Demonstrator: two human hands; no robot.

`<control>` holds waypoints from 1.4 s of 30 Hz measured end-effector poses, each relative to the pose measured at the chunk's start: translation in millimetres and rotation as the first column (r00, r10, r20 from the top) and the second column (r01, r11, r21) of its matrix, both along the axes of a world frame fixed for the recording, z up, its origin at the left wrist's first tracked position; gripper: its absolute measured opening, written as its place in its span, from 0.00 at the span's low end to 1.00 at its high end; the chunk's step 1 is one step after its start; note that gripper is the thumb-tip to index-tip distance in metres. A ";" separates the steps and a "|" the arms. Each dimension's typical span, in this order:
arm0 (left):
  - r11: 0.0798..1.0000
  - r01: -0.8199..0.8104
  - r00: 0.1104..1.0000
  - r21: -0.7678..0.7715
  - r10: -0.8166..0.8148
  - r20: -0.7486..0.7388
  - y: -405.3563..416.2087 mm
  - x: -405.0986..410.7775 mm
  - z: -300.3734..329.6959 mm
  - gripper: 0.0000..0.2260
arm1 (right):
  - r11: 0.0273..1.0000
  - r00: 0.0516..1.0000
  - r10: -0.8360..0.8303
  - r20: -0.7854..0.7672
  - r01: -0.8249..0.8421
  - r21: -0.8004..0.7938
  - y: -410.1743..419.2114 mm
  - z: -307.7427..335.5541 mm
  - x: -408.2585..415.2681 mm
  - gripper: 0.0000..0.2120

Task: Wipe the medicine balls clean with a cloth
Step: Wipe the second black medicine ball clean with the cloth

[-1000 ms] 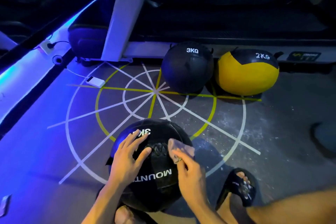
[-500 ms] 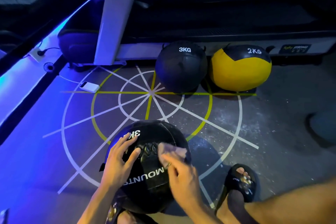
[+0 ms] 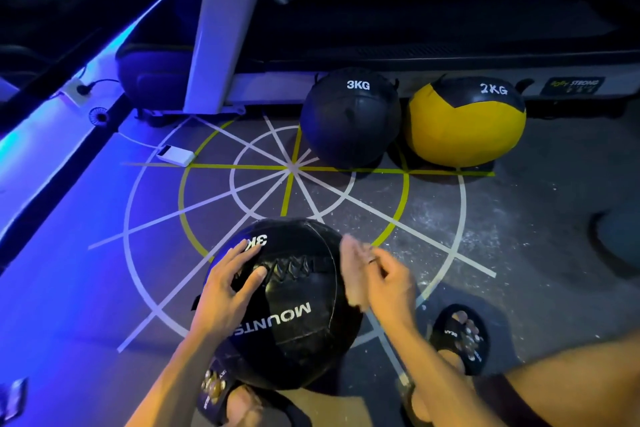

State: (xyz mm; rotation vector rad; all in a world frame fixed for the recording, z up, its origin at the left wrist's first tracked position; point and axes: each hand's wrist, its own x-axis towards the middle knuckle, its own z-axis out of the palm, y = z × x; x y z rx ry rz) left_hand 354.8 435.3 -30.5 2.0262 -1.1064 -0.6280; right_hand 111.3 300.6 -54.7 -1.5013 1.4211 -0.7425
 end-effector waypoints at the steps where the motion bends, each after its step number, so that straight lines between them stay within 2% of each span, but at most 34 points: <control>1: 1.000 0.002 1.000 0.005 -0.002 -0.011 -1.8 3.0 0.5 0.20 | 0.997 0.997 -0.080 -0.010 0.080 -0.003 -11.3 -4.8 -7.7 0.08; 3: 0.999 0.028 0.998 0.033 -0.026 -0.053 -6.6 10.1 0.9 0.26 | 0.993 0.993 -0.112 -0.028 0.111 -0.030 -21.9 -7.5 -15.3 0.09; 5: 0.995 0.078 0.991 0.065 -0.070 -0.112 -12.8 16.4 1.4 0.31 | 0.999 0.999 0.030 -0.043 -0.032 -0.042 -15.9 -6.2 -7.2 0.07; 8: 0.981 0.149 0.975 0.125 -0.124 -0.186 -21.2 19.5 7.6 0.32 | 0.980 0.983 0.180 -0.024 -0.182 -0.078 6.1 -10.5 11.5 0.07; 11: 0.981 0.147 0.979 0.129 -0.125 -0.163 -24.2 19.4 6.3 0.32 | 0.975 0.991 0.133 -0.003 -0.132 -0.177 38.7 -7.0 30.6 0.15; 13: 0.982 0.147 0.981 0.120 -0.129 -0.146 -26.0 20.0 4.5 0.32 | 0.904 0.962 0.271 -0.035 -0.267 -0.334 67.4 2.7 40.8 0.12; 15: 0.981 0.149 0.982 0.124 -0.132 -0.134 -29.1 21.3 1.5 0.32 | 0.766 0.889 0.425 -0.169 -0.452 -0.457 78.3 2.5 40.9 0.09; 16: 0.980 0.150 0.984 0.129 -0.136 -0.116 -30.9 22.1 -0.5 0.33 | 0.743 0.879 0.424 -0.219 -0.476 -0.470 68.9 -4.5 36.4 0.09; 17: 0.981 0.148 0.986 0.125 -0.137 -0.092 -32.0 22.6 -3.3 0.35 | 0.773 0.896 0.380 -0.232 -0.445 -0.452 54.9 -11.3 30.4 0.09; 18: 0.982 0.142 0.989 0.124 -0.134 -0.067 -33.4 22.4 -6.1 0.37 | 0.844 0.933 0.292 -0.209 -0.355 -0.402 38.4 -18.0 24.8 0.10; 20: 0.982 0.136 0.991 0.130 -0.133 -0.029 -37.4 18.6 -10.9 0.38 | 0.965 0.990 0.093 -0.107 -0.116 -0.234 12.1 -20.1 18.8 0.09; 22: 0.981 0.125 0.992 0.151 -0.128 0.007 -45.7 11.6 -9.6 0.38 | 0.978 0.998 0.038 -0.047 -0.047 -0.205 10.6 -12.1 29.5 0.09; 24: 0.976 0.109 0.991 0.187 -0.120 0.050 -56.1 7.4 -5.1 0.39 | 0.929 0.980 0.186 -0.073 -0.200 -0.312 33.7 3.0 47.5 0.09; 26: 0.976 0.094 0.989 0.198 -0.115 0.094 -61.8 3.0 -1.9 0.39 | 0.779 0.892 0.403 -0.203 -0.451 -0.436 56.1 11.0 51.0 0.08; 28: 0.970 0.101 0.984 0.222 -0.131 0.123 -66.0 -3.3 0.2 0.40 | 0.623 0.800 0.454 -0.392 -0.600 -0.502 48.4 8.5 39.4 0.10; 29: 0.964 0.114 0.980 0.241 -0.149 0.132 -68.4 -4.8 2.6 0.40 | 0.625 0.801 0.438 -0.408 -0.598 -0.501 35.3 6.4 32.2 0.10; 31: 0.948 0.152 0.979 0.279 -0.183 0.089 -74.0 -0.2 11.2 0.37 | 0.762 0.866 0.366 -0.341 -0.489 -0.423 3.9 0.3 18.1 0.09; 33: 0.923 0.225 0.967 0.312 -0.252 0.049 -75.7 7.7 18.1 0.33 | 0.913 0.942 0.248 -0.227 -0.306 -0.268 -24.4 -6.8 3.8 0.07; 34: 0.906 0.269 0.951 0.327 -0.304 0.061 -74.2 11.3 18.2 0.34 | 0.955 0.968 0.179 -0.175 -0.214 -0.204 -32.3 -11.4 0.6 0.06; 37: 0.903 0.297 0.930 0.310 -0.348 0.122 -72.4 10.1 11.6 0.40 | 0.975 0.989 0.059 -0.138 -0.087 -0.205 -20.3 -5.4 14.5 0.05; 39: 0.918 0.288 0.935 0.272 -0.331 0.129 -75.9 6.3 4.0 0.38 | 0.926 0.983 0.105 -0.153 -0.152 -0.345 9.8 3.9 33.6 0.07; 40: 0.925 0.279 0.940 0.257 -0.318 0.124 -76.4 6.7 1.6 0.36 | 0.864 0.960 0.206 -0.190 -0.269 -0.425 28.6 7.9 41.7 0.07; 41: 0.928 0.272 0.943 0.255 -0.310 0.123 -77.2 7.9 1.2 0.33 | 0.764 0.904 0.323 -0.280 -0.424 -0.487 45.5 10.7 47.5 0.06; 42: 0.929 0.265 0.944 0.259 -0.304 0.126 -77.2 8.7 0.7 0.31 | 0.623 0.816 0.418 -0.399 -0.577 -0.528 54.0 10.5 46.1 0.05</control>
